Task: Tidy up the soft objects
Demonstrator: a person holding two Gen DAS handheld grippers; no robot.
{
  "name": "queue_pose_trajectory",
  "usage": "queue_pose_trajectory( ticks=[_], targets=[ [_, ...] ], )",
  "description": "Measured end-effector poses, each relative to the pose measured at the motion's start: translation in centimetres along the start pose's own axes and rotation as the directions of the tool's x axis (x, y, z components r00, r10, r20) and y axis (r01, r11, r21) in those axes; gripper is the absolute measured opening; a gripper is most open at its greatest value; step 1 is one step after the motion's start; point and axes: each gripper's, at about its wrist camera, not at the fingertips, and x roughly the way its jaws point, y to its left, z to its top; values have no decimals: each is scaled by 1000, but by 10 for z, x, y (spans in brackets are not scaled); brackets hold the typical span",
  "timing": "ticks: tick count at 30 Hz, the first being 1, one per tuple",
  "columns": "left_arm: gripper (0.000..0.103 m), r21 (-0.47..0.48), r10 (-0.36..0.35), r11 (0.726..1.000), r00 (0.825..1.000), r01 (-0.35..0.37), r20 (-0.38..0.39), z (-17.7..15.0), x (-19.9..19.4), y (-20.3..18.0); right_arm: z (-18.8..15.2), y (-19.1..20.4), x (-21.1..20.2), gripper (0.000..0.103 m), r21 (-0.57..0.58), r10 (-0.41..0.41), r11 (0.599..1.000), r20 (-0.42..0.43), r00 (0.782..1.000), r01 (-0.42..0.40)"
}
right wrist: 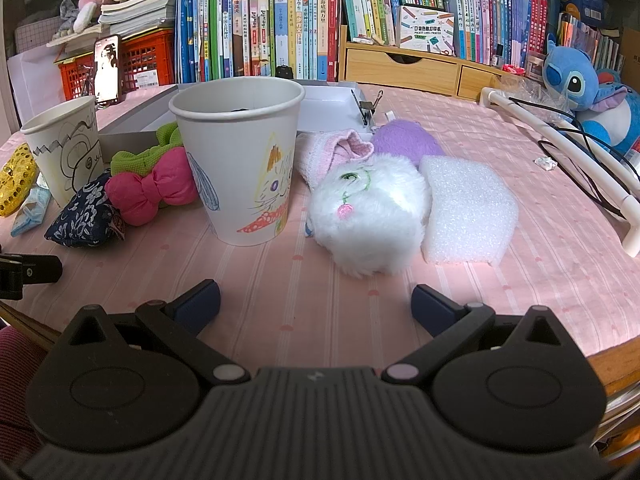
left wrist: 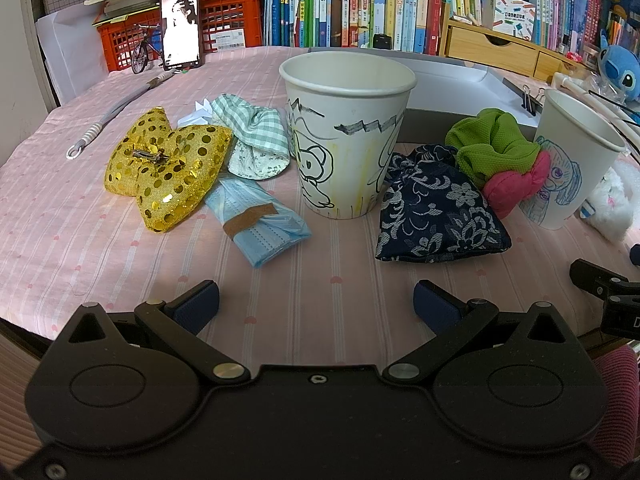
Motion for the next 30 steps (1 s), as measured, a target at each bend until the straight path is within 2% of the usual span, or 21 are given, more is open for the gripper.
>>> queue_pose_trajectory(
  ticks=[16, 26, 30],
  targets=[
    [103, 19, -19, 1000, 1000, 19, 10, -1, 1, 4, -1, -1, -3, 103, -2, 4, 1000, 21, 1000, -4],
    [103, 26, -30, 999, 999, 29, 39, -5, 0, 7, -7, 1, -6, 103, -4, 7, 1000, 68, 998, -6],
    [100, 4, -63, 998, 997, 63, 40, -3, -6, 9, -5, 0, -6, 103, -5, 8, 1000, 56, 998, -8]
  ],
)
